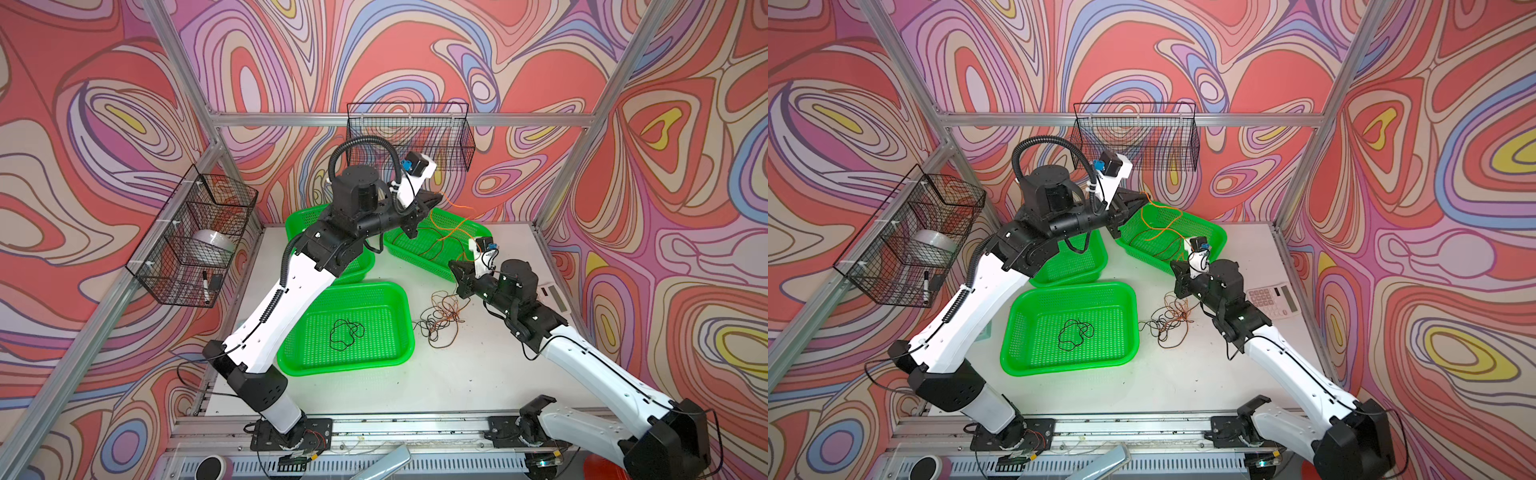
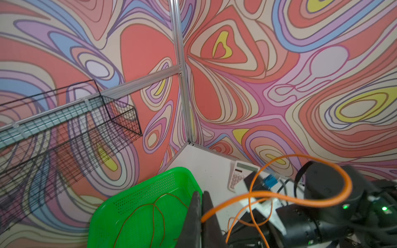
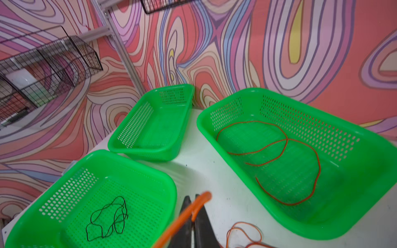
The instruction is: Untangle the cables
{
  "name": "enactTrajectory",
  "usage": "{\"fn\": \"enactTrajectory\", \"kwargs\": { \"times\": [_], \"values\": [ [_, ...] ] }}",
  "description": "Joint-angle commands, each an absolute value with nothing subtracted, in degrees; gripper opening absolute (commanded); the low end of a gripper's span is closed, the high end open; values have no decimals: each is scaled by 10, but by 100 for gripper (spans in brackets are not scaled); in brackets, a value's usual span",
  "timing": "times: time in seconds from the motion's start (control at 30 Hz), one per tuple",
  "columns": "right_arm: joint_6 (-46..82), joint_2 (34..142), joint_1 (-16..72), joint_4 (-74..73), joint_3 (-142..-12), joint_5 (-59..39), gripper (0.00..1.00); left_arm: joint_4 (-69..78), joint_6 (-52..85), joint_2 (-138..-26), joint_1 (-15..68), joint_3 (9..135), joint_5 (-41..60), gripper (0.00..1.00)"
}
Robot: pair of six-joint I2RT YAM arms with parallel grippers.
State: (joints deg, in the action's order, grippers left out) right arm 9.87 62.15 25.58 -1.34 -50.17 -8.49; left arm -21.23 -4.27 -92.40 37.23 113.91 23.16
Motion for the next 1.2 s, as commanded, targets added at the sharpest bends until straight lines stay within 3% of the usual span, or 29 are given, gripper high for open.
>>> {"fn": "enactTrajectory", "kwargs": {
  "times": [0.0,0.27,0.37,0.5,0.77,1.17],
  "values": [
    [83,615,258,49,-575,-61,0,-173,-25,-891,348,1094,249,0],
    [76,658,258,115,-717,-58,0,-121,6,-861,307,980,273,0],
    [75,678,258,151,-757,-64,0,-105,15,-851,298,931,282,25],
    [74,695,258,173,-787,-77,0,-68,22,-837,290,864,303,69],
    [62,708,257,199,-825,-85,0,-25,-4,-806,288,778,308,99],
    [79,725,258,212,-863,-147,0,107,-3,-862,347,766,401,100]
  ]
}}
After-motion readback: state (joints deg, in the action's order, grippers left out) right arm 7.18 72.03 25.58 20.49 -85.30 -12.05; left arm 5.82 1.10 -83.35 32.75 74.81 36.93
